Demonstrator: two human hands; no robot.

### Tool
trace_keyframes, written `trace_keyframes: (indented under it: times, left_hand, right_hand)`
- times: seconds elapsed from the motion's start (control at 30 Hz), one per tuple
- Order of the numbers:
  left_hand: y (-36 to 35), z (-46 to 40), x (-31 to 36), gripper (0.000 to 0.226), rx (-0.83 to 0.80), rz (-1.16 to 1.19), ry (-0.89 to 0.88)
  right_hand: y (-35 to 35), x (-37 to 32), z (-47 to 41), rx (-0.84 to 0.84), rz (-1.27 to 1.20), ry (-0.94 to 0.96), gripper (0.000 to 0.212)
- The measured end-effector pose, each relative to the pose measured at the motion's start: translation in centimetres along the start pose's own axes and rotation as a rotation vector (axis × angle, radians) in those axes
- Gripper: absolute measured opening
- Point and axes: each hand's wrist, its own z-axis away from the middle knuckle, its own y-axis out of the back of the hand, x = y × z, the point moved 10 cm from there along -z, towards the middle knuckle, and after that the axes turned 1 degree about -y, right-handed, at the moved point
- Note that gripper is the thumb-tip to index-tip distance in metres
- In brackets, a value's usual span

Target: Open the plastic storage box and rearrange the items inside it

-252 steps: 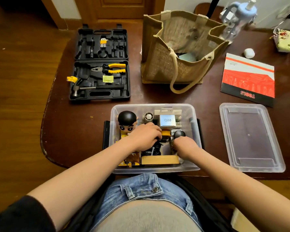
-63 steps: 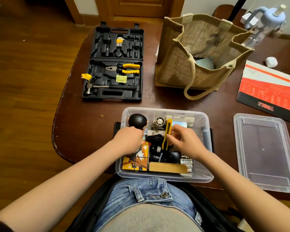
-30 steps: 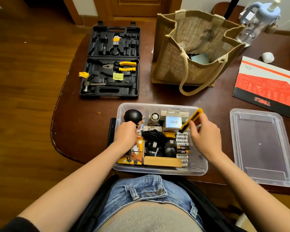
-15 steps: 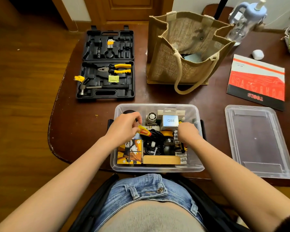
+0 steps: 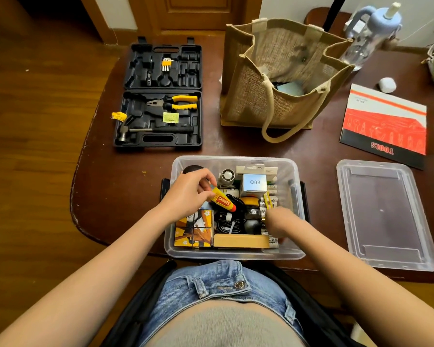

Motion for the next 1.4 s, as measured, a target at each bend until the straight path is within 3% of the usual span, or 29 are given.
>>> trace_keyframes:
  times: [0.1, 0.3, 0.5, 0.7, 0.8, 1.03, 1.17, 1.23, 1.33, 1.4]
  left_hand:
    - [-0.8, 0.0, 0.0, 0.022, -0.03, 0.024, 0.001]
    - [-1.4, 0.0, -0.1, 0.024, -0.051, 0.041, 0.015]
    - [-1.7, 0.0, -0.3, 0.021, -0.058, 0.045, 0.022]
    - [-2.0, -0.1, -0.5, 0.018, -0.075, 0.037, 0.026]
    - [-1.9, -0.1, -0.4, 0.018, -0.071, 0.042, 0.023]
    - [-2.5, -0.8, 0.2, 0.019, -0.072, 0.07, 0.031]
    - [-3.4, -1.0, 0.6, 0.018, -0.09, 0.053, 0.032]
    - [-3.8, -1.0, 0.6, 0.018, -0.101, 0.056, 0.038]
    - [-4.1, -0.7, 0.7, 0.017, -0.109, 0.084, 0.044]
    - [-4.5, -0.6, 0.7, 0.016, -0.118, 0.139, 0.057]
  right_hand:
    - [-1.6, -0.6, 0.7, -0.07, 0.038, 0.034, 0.028]
    - [-2.0, -0.5, 0.8, -0.051, 0.007, 0.021, 0.031]
    - [-2.2, -0.4, 0.9, -0.03, -0.06, 0.003, 0.01]
    - [-1.7, -0.5, 1.5, -0.017, -0.039, -0.009, 0.03]
    - [-0.6, -0.5, 2.0, -0.013, -0.061, 0.001, 0.021]
    - [4.5, 2.2, 3.6, 0.191, -0.38, 0.062, 0.026]
    - [2.7, 0.2, 3.2, 0.051, -0.205, 0.088, 0.025]
    - [2.8, -0.3, 2.8, 0.068, -0.168, 0.086, 0.031]
    - [5.5, -0.5, 3.1, 0.236, -0.475, 0.209, 0.017]
    - [6.6, -1.4, 4.0, 0.246, -0.729, 0.328, 0.018]
